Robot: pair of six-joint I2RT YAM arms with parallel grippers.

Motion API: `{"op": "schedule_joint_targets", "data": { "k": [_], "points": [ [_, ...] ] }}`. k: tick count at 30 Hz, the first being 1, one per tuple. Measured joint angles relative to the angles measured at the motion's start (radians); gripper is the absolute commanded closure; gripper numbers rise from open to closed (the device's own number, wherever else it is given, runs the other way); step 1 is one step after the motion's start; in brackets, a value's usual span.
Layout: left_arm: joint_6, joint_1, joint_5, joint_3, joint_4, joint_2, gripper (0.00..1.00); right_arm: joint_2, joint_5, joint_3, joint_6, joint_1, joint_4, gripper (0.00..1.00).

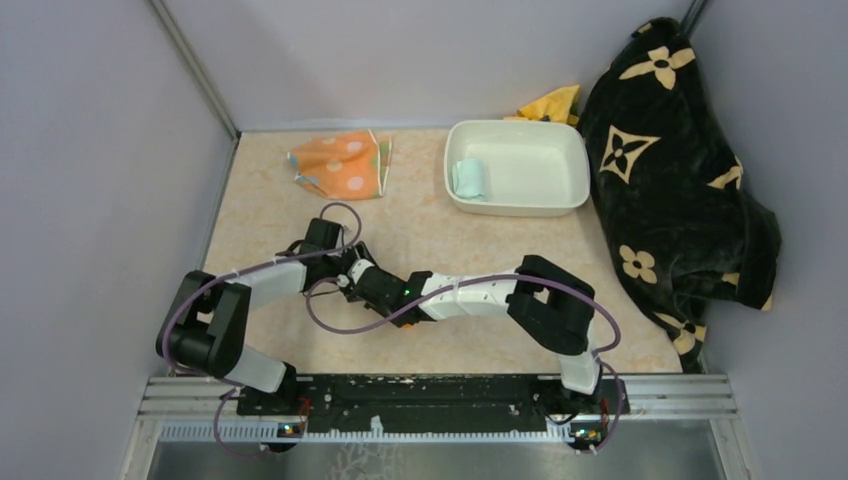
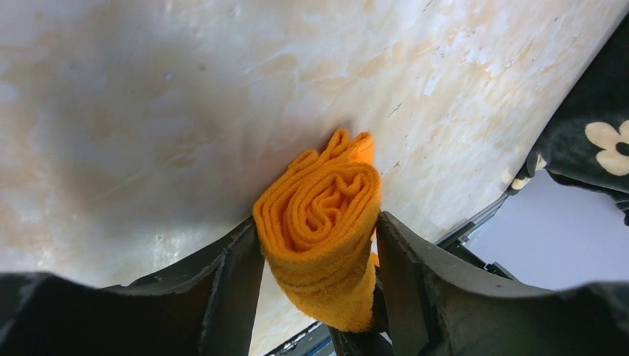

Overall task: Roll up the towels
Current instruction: Pick up the towel at the center of the board, then place the towel in the bin.

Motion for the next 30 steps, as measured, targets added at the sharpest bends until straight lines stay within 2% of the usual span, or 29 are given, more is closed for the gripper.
{"op": "schedule_joint_targets", "data": {
  "k": [4,8,12,15,19,24,30],
  "points": [
    [0.05,0.024,-0.027,0.062,-0.027,0.024,0.31,-0.039,-0.03,-0.025,0.005,-0.021,-0.022,1.0],
    [0.122,0.123,-0.071,0.178,-0.082,0.046,0.3,-0.102,-0.041,-0.038,0.003,-0.064,-0.11,1.0],
    [0.213,0.212,-0.117,0.321,-0.131,0.04,0.29,-0.212,-0.019,-0.023,-0.016,-0.149,-0.2,1.0],
    [0.295,0.237,-0.168,0.37,-0.173,0.006,0.28,-0.277,0.017,0.051,-0.038,-0.231,-0.265,1.0],
    [0.404,0.238,-0.246,0.366,-0.239,-0.068,0.26,-0.321,0.098,0.178,-0.08,-0.371,-0.297,1.0],
    [0.491,0.238,-0.323,0.284,-0.241,-0.172,0.25,-0.316,0.179,0.267,-0.139,-0.587,-0.298,1.0],
    [0.535,0.238,-0.35,0.258,-0.24,-0.17,0.26,-0.164,0.228,0.369,-0.179,-0.804,-0.237,1.0]
  ]
}}
